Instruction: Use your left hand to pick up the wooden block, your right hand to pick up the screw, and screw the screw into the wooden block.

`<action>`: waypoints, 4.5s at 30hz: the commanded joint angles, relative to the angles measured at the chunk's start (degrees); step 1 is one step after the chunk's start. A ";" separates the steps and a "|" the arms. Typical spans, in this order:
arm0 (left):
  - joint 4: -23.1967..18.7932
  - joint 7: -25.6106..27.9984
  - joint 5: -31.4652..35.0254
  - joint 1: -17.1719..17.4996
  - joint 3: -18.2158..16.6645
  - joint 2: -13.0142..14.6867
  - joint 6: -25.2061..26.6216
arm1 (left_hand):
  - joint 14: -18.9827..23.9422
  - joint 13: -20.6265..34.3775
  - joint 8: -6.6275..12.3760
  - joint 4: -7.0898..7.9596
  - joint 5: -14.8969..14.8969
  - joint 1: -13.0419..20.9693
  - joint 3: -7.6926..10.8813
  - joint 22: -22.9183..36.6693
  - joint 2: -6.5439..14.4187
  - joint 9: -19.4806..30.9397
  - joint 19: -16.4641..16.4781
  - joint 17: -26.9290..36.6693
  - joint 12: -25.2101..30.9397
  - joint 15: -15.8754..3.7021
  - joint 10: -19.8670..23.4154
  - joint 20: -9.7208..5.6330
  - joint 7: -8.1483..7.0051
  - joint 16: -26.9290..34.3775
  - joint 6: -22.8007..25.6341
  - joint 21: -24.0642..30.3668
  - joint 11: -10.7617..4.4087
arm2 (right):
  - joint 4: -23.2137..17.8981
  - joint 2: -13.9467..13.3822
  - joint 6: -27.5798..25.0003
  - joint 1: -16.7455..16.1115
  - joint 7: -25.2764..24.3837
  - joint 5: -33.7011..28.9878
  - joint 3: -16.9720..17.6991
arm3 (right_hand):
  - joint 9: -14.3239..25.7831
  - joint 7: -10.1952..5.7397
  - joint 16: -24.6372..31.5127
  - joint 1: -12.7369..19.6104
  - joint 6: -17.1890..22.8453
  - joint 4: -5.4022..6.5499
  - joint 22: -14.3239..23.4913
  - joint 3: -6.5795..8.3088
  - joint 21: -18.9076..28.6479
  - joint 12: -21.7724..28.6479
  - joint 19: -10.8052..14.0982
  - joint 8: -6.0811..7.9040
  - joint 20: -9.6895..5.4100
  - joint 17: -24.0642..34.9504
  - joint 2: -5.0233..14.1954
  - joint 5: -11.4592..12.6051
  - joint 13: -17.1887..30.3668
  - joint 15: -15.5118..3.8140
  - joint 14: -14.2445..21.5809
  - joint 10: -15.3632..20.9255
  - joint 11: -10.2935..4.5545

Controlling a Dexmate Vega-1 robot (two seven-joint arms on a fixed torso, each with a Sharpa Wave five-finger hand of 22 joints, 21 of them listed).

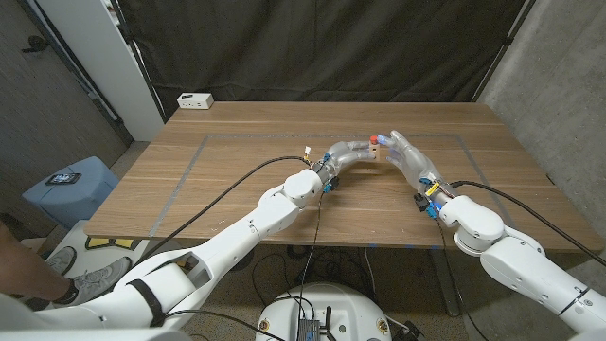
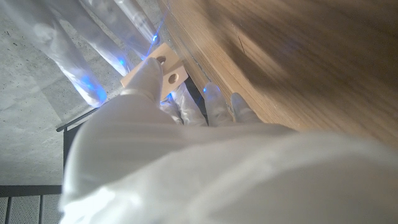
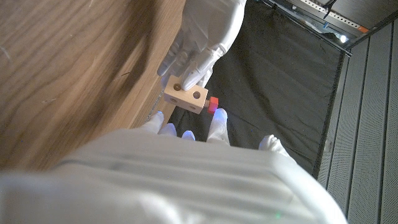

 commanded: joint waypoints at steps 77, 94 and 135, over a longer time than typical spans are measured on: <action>0.12 -0.98 0.78 -1.08 0.52 0.51 1.11 | 0.14 0.35 0.29 0.19 0.22 0.27 -0.15 0.33 0.27 0.22 0.31 0.08 0.41 -2.84 0.99 0.24 0.27 0.45 1.20 0.20 -0.05 | 5.56 -1.16 -2.03 7.13 6.52 2.83 -2.86 | 0.21 -1.27 0.23 -2.82 -8.36 1.09 0.32 -0.05 -0.27 -0.39 -2.08 -0.23 1.39 0.32 -0.27 0.32 0.08 1.61 -10.72 -9.93 2.37; 0.40 -0.94 0.09 -1.03 0.30 0.28 1.56 | 0.16 0.40 0.27 0.18 0.20 0.31 -0.16 0.34 0.25 0.22 0.36 0.07 0.42 -2.84 1.03 0.20 0.34 0.44 1.26 0.21 -0.03 | 5.01 -1.53 -2.87 7.10 6.52 3.53 -2.98 | 0.21 -1.56 0.28 -3.06 -7.47 1.23 0.32 0.03 -0.21 -0.29 -2.24 0.12 1.49 0.27 -0.17 0.41 0.07 1.59 -10.79 -10.05 2.26; 0.06 -0.91 -0.25 -0.62 0.32 0.41 1.49 | 0.24 0.51 0.17 0.18 0.18 0.35 -0.13 0.33 0.24 0.22 0.38 0.05 0.40 -2.82 0.97 0.25 0.43 0.39 1.19 0.21 -0.02 | 2.06 -3.42 -3.51 3.72 5.78 4.37 -1.73 | 0.23 -1.27 0.41 -3.32 -6.27 1.34 0.31 0.28 -0.06 -0.06 -2.31 0.32 1.47 0.15 -0.09 0.59 0.07 1.62 -10.63 -9.91 2.10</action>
